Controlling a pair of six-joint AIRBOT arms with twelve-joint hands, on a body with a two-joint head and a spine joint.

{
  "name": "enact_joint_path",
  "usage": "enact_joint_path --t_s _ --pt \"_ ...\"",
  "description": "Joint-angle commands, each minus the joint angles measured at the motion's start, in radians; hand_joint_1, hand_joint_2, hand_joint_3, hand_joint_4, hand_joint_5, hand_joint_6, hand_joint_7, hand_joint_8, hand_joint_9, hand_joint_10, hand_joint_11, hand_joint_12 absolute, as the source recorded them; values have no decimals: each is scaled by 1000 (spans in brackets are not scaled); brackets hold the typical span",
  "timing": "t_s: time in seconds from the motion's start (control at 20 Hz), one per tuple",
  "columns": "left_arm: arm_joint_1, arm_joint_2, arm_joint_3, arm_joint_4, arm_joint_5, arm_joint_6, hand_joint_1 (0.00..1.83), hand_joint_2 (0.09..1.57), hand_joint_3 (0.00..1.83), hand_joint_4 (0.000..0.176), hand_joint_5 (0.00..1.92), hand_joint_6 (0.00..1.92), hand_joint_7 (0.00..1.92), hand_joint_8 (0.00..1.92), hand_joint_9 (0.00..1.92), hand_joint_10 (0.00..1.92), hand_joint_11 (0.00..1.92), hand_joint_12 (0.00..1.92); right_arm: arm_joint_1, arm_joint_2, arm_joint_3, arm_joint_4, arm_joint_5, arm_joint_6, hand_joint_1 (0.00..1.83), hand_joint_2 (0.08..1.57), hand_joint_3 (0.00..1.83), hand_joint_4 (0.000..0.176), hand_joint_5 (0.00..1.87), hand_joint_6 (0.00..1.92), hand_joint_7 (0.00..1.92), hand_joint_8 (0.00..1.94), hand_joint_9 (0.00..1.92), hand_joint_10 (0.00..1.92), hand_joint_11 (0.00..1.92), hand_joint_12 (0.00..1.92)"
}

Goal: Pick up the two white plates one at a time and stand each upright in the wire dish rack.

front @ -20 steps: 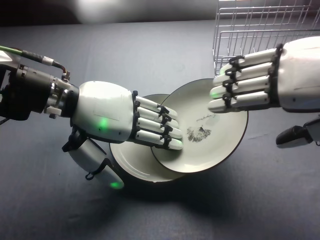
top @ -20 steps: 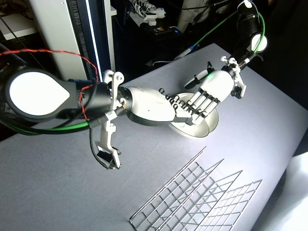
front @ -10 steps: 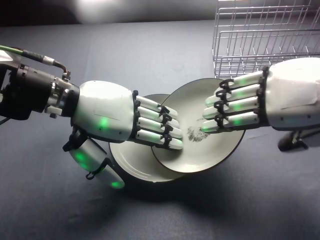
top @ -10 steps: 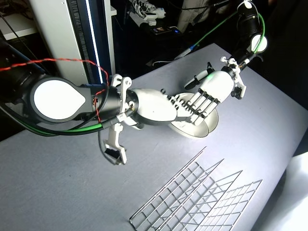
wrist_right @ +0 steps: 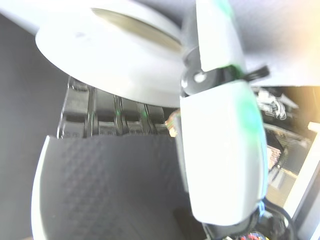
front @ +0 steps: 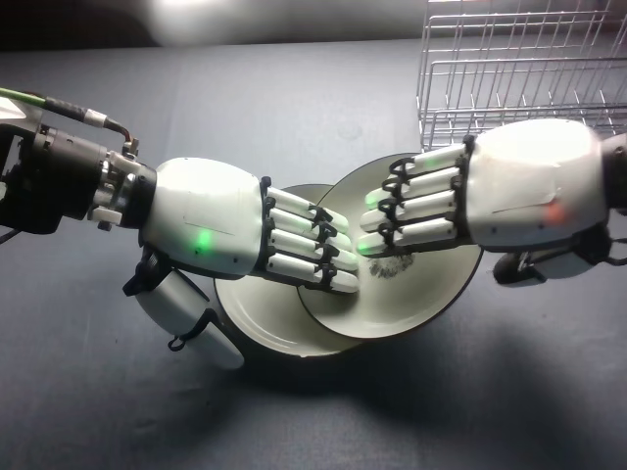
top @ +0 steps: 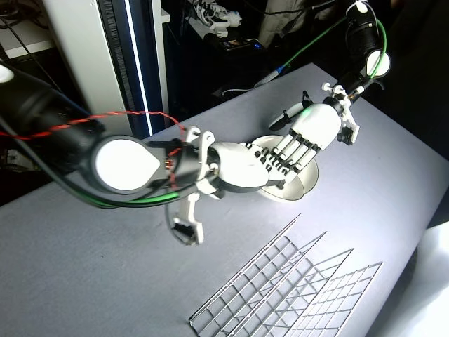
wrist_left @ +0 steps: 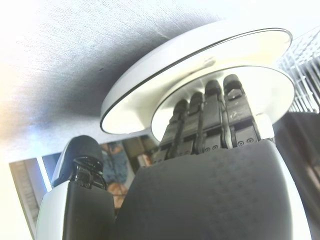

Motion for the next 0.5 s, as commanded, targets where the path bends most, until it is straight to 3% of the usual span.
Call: enact_joint_path --t_s 0.0,0.1,0.35,0.4,0.45 --pt "5 -10 1 5 8 2 0 1177 0 0 0 0 0 0 0 0 0 0 8 -3 8 53 50 -3 1233 1043 3 0 62 1 81 2 89 6 0 572" --pt "5 -10 2 5 8 2 0 1190 2 0 0 0 0 0 0 0 0 0 6 -23 20 56 44 -3 1261 1013 0 0 104 12 121 10 119 13 0 643" --pt "7 -8 3 3 8 2 0 1192 2 0 0 0 0 0 0 0 0 0 -3 -52 37 62 30 -3 1229 1036 9 0 80 0 92 0 102 2 0 574" --pt "9 -8 3 2 8 2 0 1185 0 0 19 8 1 0 0 0 2 1 -6 -55 38 67 25 -3 1207 1095 21 0 46 2 34 1 46 3 0 423" --pt "10 -8 5 2 8 2 0 1188 1 0 4 1 0 0 0 0 0 0 -8 -58 39 69 23 -4 1252 1047 0 0 98 14 84 10 87 16 0 548"
